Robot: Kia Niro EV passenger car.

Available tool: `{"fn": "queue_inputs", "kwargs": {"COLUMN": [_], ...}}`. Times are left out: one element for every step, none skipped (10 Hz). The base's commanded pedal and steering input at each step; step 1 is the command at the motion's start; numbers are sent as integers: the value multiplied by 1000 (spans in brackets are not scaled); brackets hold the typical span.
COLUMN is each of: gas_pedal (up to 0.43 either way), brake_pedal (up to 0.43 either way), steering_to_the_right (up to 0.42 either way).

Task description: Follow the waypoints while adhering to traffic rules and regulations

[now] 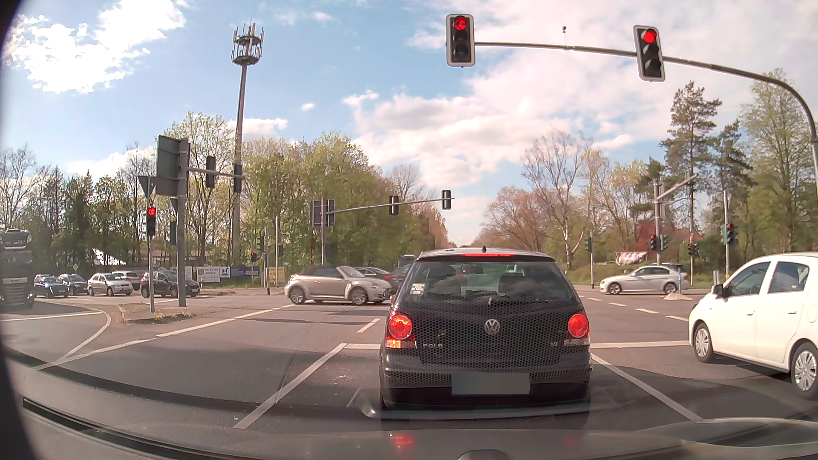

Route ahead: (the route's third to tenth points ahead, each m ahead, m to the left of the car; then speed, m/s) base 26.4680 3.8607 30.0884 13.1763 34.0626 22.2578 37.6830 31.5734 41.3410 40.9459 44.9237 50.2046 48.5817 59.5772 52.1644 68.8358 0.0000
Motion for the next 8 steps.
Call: {"fn": "queue_inputs", "kwargs": {"gas_pedal": [0,0,0,0,0,0,0,0], "brake_pedal": [250,250,250,250,250,250,250,244], "steering_to_the_right": [-1,-1,-1,-1,-1,-1,-1,-1]}}
